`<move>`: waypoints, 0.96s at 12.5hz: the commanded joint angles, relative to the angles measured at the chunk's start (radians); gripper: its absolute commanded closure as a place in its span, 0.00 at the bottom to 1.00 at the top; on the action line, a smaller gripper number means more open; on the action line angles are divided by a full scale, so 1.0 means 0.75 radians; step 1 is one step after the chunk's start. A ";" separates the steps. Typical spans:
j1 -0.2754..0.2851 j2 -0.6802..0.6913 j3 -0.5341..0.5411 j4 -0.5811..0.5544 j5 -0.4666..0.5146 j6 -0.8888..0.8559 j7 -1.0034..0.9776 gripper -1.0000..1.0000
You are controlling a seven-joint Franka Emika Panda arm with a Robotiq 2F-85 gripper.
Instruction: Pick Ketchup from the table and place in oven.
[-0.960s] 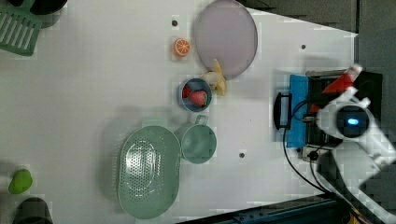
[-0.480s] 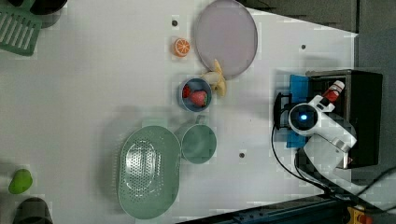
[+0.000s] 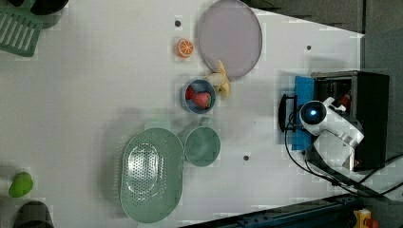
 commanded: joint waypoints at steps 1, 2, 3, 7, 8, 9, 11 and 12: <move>-0.002 0.054 -0.058 0.119 -0.022 0.020 0.165 0.40; -0.002 0.077 -0.063 0.135 -0.038 0.025 0.197 0.40; 0.000 0.089 -0.063 0.144 -0.044 0.033 0.214 0.37; 0.012 0.079 -0.053 0.145 -0.043 0.054 0.239 0.00; 0.022 0.061 -0.043 0.146 -0.039 0.055 0.239 0.00; 0.035 0.038 -0.035 0.144 -0.039 0.043 0.239 0.00; 0.062 -0.020 -0.006 0.137 -0.036 0.042 0.239 0.00; 0.072 -0.058 0.013 0.135 -0.016 0.042 0.239 0.00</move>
